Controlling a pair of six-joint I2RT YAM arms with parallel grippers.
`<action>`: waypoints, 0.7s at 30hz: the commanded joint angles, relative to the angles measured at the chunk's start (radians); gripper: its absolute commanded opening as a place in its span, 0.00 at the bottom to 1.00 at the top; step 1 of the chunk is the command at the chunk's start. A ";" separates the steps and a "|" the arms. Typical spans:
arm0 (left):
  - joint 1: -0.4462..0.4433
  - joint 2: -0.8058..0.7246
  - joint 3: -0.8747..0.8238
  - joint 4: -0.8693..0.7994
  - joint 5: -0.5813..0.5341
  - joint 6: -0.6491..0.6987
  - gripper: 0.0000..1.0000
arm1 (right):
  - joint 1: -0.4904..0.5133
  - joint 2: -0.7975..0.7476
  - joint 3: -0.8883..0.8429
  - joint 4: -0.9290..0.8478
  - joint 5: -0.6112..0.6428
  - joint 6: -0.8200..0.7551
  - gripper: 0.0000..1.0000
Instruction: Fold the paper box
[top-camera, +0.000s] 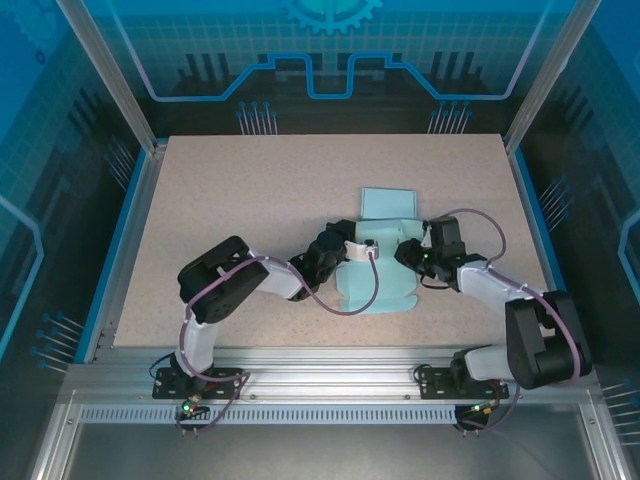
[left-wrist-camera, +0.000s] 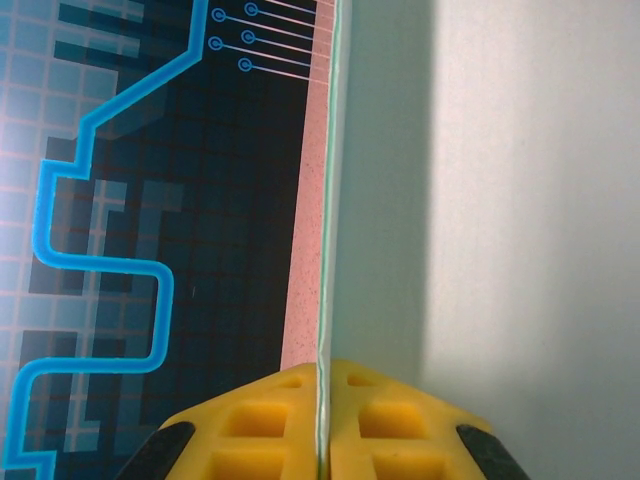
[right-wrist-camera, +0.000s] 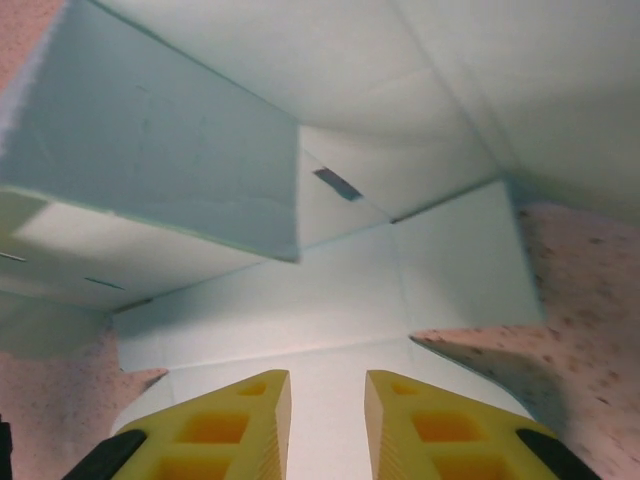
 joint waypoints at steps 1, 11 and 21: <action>-0.008 0.023 -0.009 0.012 -0.006 0.017 0.10 | -0.023 -0.072 -0.010 -0.115 0.082 -0.040 0.30; -0.007 0.015 -0.013 0.021 -0.001 0.014 0.10 | -0.083 -0.068 -0.060 -0.117 0.074 -0.063 0.53; -0.009 0.023 -0.014 0.022 0.001 0.007 0.10 | -0.057 0.086 -0.036 0.025 0.019 -0.049 0.54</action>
